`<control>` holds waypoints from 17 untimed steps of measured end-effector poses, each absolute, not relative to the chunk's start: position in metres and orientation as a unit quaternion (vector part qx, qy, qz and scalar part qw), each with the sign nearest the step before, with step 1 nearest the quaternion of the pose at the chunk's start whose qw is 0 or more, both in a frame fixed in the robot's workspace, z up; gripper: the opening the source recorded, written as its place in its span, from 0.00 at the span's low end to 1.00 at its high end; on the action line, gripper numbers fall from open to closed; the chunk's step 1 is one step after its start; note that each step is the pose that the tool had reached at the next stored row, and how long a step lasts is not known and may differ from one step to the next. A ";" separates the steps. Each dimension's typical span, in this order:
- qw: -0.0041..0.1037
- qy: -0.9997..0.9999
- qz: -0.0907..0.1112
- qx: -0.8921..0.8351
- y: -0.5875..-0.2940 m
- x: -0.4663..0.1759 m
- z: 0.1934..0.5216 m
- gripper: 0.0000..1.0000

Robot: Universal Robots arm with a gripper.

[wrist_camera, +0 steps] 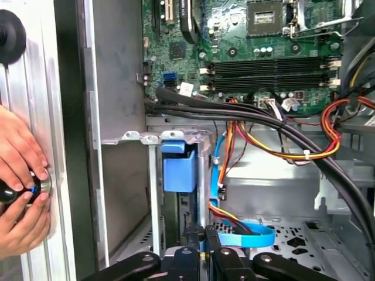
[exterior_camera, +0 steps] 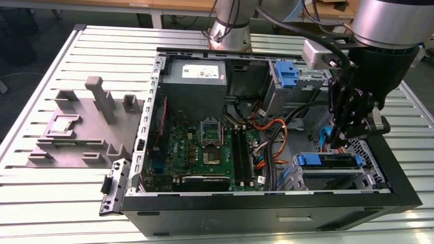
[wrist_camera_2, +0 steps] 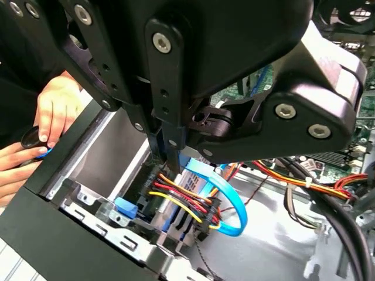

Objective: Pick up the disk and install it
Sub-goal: 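Insert the second disk wire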

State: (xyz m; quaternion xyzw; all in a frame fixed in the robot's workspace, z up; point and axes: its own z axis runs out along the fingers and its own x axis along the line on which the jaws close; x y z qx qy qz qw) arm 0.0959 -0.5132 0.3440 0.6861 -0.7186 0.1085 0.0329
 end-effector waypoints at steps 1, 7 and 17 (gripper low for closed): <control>0.032 -0.719 0.110 0.686 -0.515 0.095 0.344 0.16; 0.023 -0.719 0.116 0.685 -0.522 0.091 0.341 0.16; -0.007 -0.722 0.110 0.683 -0.530 0.084 0.338 0.16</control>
